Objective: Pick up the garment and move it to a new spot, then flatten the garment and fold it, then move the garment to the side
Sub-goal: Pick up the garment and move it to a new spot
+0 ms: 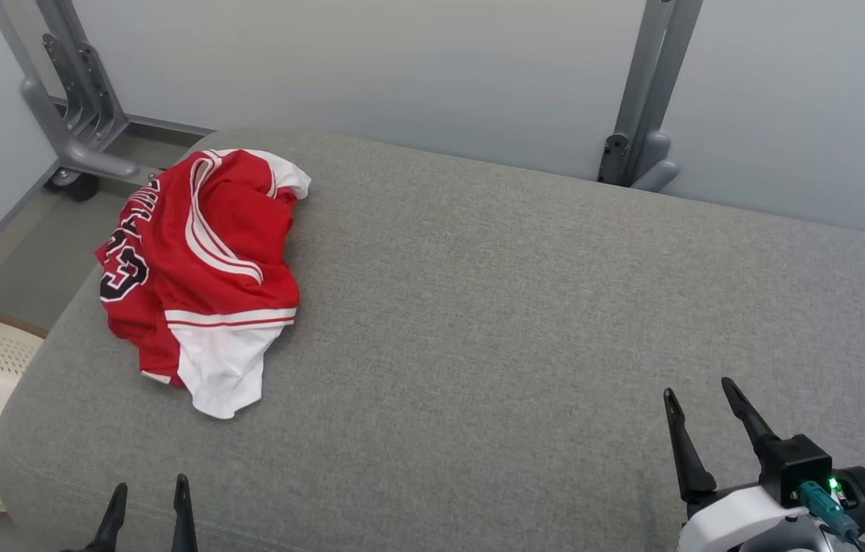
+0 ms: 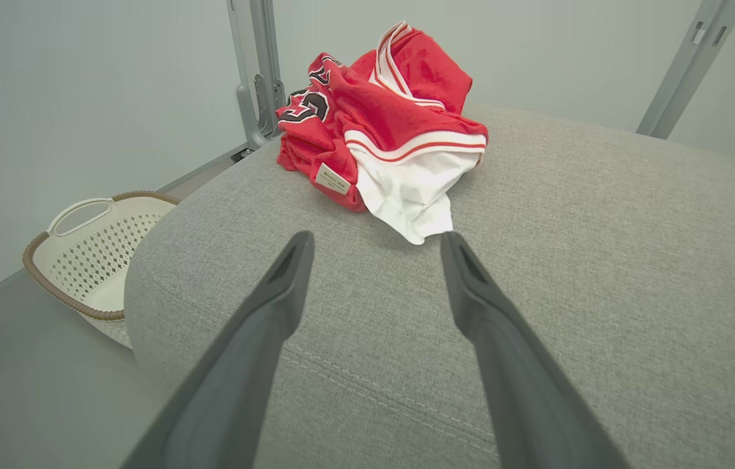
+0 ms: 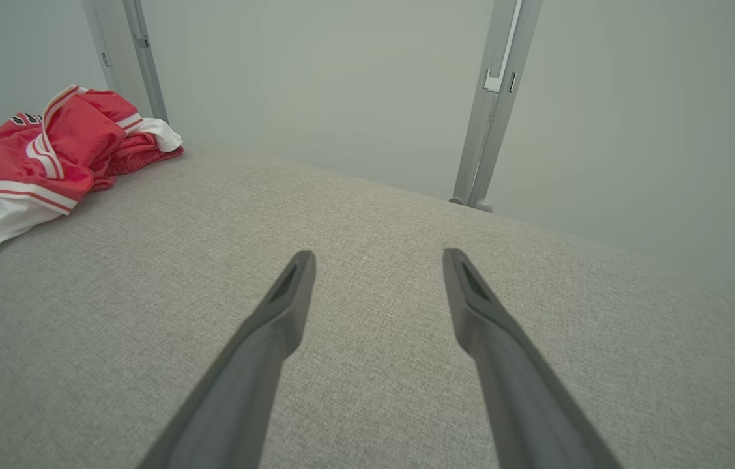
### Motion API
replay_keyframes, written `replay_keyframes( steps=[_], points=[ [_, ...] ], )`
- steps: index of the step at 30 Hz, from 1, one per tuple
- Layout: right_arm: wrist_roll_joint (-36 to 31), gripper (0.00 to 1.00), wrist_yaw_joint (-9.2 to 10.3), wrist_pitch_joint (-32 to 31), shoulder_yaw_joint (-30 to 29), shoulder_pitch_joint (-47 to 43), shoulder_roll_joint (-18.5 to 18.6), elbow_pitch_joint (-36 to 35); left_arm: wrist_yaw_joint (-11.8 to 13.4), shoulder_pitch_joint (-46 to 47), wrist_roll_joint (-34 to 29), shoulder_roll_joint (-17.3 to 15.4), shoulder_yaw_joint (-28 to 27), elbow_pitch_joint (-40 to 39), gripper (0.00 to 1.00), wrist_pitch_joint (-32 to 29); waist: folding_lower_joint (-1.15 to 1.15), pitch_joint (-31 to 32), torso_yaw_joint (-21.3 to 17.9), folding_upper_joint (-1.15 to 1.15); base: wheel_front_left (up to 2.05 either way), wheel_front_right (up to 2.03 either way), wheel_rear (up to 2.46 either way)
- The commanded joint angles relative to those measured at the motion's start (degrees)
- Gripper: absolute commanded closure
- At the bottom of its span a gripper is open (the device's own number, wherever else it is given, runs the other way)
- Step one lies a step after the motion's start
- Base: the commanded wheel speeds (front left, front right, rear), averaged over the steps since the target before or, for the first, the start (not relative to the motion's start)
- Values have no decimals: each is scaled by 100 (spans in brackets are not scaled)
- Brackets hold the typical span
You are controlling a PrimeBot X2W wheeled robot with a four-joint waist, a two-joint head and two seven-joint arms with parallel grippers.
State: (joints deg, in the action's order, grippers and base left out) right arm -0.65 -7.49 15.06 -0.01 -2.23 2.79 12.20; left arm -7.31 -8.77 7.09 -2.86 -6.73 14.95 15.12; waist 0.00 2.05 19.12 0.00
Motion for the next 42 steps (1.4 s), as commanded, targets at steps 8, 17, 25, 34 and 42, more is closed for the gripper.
replay_keyframes(
  steps=[8, 17, 25, 34, 42],
  points=[
    [-11, 0, 0, 18, -16, 9, 18, -13, 5, 251, 271, -10, 103, 55, 0, 6, 0, -153, -123, 0, 0, 0, 0],
    [-139, 0, 1, 18, -45, 349, 22, -89, 12, 1529, 545, -35, 295, 899, 0, -172, 0, -860, -513, 0, 0, 0, 0],
    [-69, 0, 1, 18, -101, 588, 19, -195, 86, 2780, 797, -277, 125, 1827, 0, -717, 0, -1340, -958, 0, 0, 0, 0],
    [53, 0, 1, 18, -123, 720, 18, -262, 330, 3530, 693, -753, 66, 2885, 0, -930, 0, -1532, -1348, 0, 0, 0, 0],
    [128, 0, 1, 18, -81, 717, 18, -256, 359, 3825, 886, -878, -38, 3908, 100, -1008, 0, -1513, -1522, 0, 0, 0, 0]
  ],
)
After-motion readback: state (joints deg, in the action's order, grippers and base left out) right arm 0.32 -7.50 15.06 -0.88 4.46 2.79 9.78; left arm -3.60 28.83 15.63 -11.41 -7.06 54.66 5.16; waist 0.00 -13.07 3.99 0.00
